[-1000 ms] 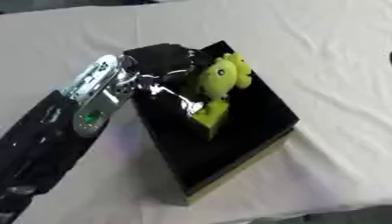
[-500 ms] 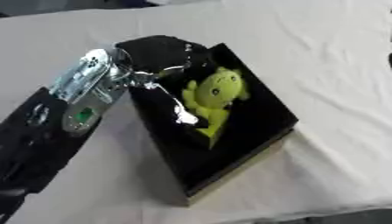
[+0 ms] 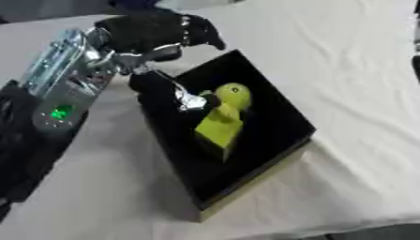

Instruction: Pick up objects on the table and place them in the box.

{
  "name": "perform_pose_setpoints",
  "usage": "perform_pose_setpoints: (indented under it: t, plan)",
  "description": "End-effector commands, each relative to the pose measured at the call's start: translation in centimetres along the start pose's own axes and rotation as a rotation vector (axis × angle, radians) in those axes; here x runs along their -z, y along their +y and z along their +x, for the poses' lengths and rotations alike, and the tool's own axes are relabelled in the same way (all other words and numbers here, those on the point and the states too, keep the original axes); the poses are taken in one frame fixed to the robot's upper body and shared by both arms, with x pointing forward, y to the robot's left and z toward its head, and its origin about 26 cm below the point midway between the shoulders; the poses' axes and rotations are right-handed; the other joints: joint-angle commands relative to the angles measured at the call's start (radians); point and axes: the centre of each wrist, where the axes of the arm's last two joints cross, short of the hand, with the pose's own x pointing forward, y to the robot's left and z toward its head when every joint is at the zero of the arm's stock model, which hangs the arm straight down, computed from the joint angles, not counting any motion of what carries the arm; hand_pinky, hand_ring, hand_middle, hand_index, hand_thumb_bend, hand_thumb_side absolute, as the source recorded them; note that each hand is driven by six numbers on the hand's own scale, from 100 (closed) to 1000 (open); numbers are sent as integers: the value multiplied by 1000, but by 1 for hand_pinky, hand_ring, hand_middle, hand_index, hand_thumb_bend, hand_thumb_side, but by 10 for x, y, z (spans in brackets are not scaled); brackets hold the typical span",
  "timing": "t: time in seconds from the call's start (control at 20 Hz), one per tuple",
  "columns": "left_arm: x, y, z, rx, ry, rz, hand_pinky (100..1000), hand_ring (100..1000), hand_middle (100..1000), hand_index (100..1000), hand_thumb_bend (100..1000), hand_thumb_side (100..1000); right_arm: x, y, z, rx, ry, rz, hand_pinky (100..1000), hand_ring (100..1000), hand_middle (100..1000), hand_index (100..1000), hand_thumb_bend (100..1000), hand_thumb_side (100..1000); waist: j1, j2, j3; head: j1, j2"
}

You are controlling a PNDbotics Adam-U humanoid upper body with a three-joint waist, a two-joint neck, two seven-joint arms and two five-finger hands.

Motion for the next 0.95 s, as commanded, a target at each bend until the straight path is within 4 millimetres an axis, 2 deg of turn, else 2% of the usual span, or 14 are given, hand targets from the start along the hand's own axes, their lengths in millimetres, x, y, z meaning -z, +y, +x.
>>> perform_pose_setpoints:
  t: [0.05,0.25,0.5,0.95]
  plan:
    - [-17,29,-4,7,7,86,709,791,813,884,371,789,9,-9,3,-17,-35,-11,855,788,670,827,100,1000,-9,-25,2,-6,3]
    - [-33,47,-5,-18,-3,155,691,778,801,872,320,780,10,-10,3,-19,-41,-14,855,788,671,827,100,1000,-11,-28,5,-10,3]
    - [-65,62,-10,-29,25,259,663,758,783,854,251,743,10,-11,2,-25,-40,-18,855,788,671,827,100,1000,-15,-28,13,-18,4]
    - [-129,63,-23,-106,154,494,651,754,782,848,231,685,12,-12,2,-32,-51,-29,855,788,672,827,100,1000,-25,-22,36,-32,13]
